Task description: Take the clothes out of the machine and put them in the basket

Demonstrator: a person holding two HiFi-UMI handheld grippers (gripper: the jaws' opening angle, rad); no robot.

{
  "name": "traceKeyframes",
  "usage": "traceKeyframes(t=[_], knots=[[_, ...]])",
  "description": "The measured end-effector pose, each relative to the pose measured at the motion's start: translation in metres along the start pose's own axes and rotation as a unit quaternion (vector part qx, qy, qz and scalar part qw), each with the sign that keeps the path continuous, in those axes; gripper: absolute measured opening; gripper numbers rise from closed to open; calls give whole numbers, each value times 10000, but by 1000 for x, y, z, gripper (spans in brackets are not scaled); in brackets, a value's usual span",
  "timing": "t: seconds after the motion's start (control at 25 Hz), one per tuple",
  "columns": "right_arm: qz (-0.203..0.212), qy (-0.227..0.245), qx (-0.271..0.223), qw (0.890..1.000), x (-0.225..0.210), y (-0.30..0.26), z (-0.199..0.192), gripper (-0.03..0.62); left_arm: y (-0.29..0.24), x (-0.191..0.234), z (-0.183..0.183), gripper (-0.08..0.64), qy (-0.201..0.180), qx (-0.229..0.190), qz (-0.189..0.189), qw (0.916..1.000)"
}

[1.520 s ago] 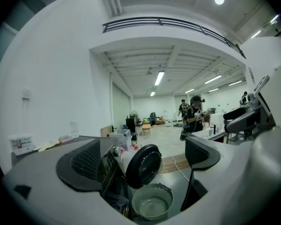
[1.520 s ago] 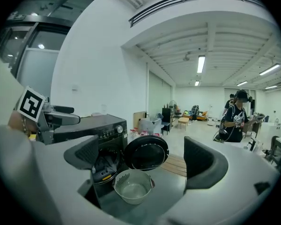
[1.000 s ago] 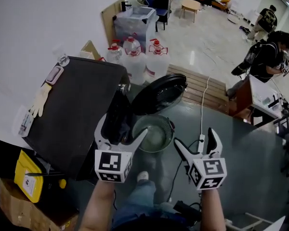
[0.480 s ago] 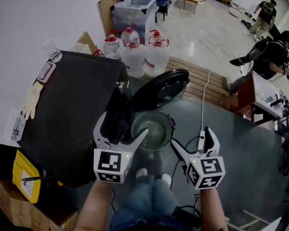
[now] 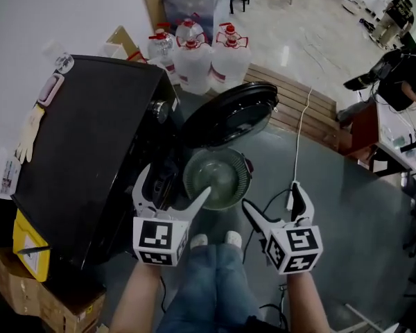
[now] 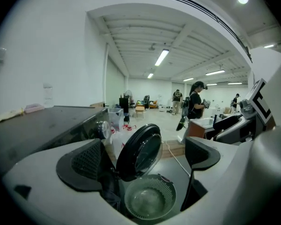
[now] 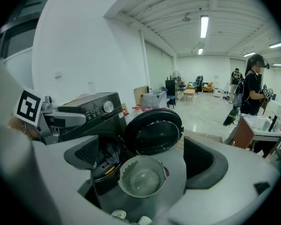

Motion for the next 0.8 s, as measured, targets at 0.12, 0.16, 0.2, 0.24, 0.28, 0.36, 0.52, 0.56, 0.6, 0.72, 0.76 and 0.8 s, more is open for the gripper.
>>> traceKeyframes(t=[0.12,0.16,0.2,0.24,0.28,0.36,0.52,0.56,0.6,0.72,0.76,0.8], knots=[[-1,-58,90,9999,-7,-15,-17,565,-15,-2,-25,567,84,112,18,9999],[7,-71,119,9999,-8,-21,-23,565,-19,-1,-33,567,116,157,45,9998],[21,-80,147,9999,-9,-26,-29,565,-22,0,-42,567,166,203,79,9996],[42,-89,176,9998,-9,-32,-35,565,-24,1,-51,566,224,253,117,9994],[71,-101,204,9997,-8,-37,-42,565,-26,2,-61,567,275,308,153,9990],[143,-120,256,9995,-5,-48,-54,565,-30,5,-80,567,332,414,212,9984],[287,-40,347,9990,3,-78,-80,565,-42,13,-119,568,397,582,300,9971],[316,-21,379,9988,6,-85,-87,565,-45,15,-130,567,425,632,327,9966],[345,-16,416,9985,9,-92,-94,565,-48,18,-142,566,453,688,355,9960],[419,-31,514,9978,18,-113,-116,565,-55,26,-174,566,556,850,430,9939],[441,-17,539,9976,20,-119,-122,565,-58,29,-184,566,603,889,460,9931],[460,7,565,9973,22,-125,-128,565,-61,32,-193,566,652,924,504,9923]])
Point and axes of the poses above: the fingertips, and each gripper's own axes: y backward along the fingers, x to its left, z out of its top, the point moved 2 cm from there along y, backward along the fingers, and after that the axes turned 5 degrees about -z, right-handed, at the moved point
